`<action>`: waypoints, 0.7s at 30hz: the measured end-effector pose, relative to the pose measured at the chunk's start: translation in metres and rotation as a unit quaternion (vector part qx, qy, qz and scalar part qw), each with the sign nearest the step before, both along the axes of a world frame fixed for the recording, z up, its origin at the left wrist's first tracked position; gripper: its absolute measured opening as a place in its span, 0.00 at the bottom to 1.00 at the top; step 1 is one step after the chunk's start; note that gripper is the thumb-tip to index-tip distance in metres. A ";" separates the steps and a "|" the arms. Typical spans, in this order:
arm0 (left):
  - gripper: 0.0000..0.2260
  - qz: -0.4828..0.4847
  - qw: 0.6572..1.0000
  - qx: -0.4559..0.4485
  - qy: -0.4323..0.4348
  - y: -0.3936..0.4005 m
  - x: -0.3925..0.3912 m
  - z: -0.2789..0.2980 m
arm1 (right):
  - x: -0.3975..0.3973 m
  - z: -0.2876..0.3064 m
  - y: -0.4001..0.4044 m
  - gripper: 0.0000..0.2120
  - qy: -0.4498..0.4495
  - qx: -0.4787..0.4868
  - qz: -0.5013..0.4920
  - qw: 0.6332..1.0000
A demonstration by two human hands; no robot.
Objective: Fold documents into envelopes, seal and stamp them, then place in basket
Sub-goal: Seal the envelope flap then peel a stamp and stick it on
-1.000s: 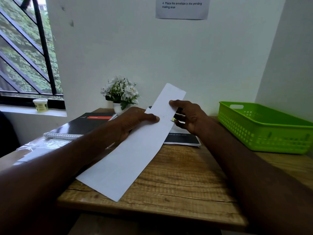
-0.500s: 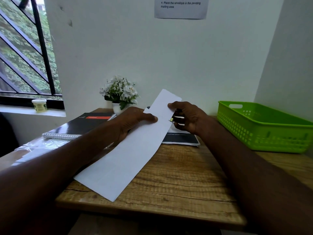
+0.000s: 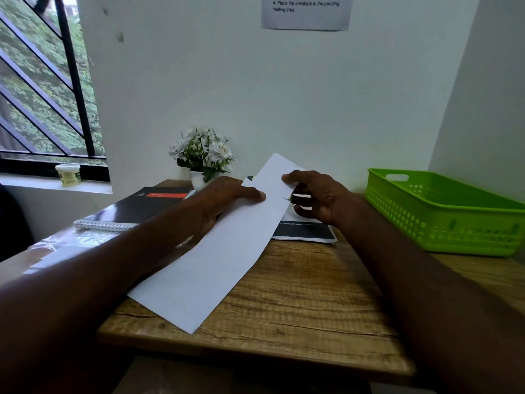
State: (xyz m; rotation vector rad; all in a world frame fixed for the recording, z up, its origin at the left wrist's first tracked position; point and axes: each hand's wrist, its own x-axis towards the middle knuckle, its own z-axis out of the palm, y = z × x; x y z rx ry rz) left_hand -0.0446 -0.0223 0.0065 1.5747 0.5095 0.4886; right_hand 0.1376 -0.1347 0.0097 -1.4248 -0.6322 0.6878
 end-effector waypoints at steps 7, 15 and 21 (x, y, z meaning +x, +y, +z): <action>0.14 -0.011 1.000 -0.009 0.002 0.002 0.000 0.000 | 0.001 0.000 0.002 0.10 0.006 0.041 -0.039 0.998; 0.07 -0.004 1.000 -0.002 0.000 0.001 0.000 0.000 | -0.001 0.002 0.000 0.11 -0.004 0.004 -0.021 1.000; 0.11 -0.009 1.000 0.010 0.006 0.005 0.003 -0.002 | 0.000 0.000 0.000 0.09 -0.011 0.021 -0.034 0.999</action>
